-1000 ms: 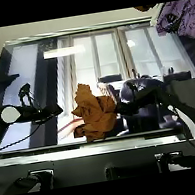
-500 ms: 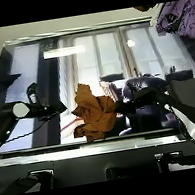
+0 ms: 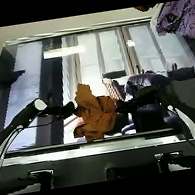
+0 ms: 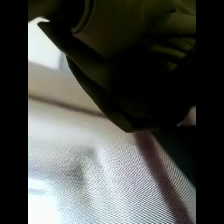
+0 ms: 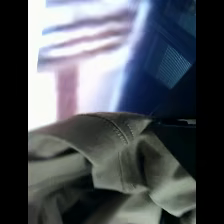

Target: Fold the clothes and pants, and hang the long-sleeved shirts on hangers.

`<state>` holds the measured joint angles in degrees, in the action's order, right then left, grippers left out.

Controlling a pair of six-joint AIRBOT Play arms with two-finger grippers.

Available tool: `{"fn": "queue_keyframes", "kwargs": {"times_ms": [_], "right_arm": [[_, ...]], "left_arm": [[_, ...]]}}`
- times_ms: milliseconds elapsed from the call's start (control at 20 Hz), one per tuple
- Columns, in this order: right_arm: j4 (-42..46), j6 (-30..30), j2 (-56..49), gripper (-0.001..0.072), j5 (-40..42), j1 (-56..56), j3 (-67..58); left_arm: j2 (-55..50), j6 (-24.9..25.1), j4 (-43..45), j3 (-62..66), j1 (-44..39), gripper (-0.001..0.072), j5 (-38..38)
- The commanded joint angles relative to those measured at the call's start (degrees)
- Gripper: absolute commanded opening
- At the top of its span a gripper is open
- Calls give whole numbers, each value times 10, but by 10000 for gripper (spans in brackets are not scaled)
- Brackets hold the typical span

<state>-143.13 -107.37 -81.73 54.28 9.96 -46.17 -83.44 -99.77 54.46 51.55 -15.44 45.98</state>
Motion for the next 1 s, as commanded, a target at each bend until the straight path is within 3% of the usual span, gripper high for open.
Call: {"fn": "queue_keyframes", "kwargs": {"times_ms": [0, 200, 400, 600, 800, 950], "right_arm": [[5, 0, 28, 25, 2, -1, -2], [96, 9, 100, 24, 2, 0, -84], [252, 85, 196, 23, -14, 0, -272], [377, 115, 288, 23, -12, 0, -438], [500, 148, 391, 23, -2, 0, -494], [506, 173, 445, 23, 7, 0, -493]], "left_arm": [[-20, 30, -39, 5, 1, 17, -19], [41, 41, 15, 75, 34, 14, 33], [165, -10, 150, 219, 100, 14, 103], [287, -14, 212, 360, 156, 14, 155], [414, -73, 326, 403, 186, 15, 215], [480, -79, 328, 403, 187, 15, 222]]}}
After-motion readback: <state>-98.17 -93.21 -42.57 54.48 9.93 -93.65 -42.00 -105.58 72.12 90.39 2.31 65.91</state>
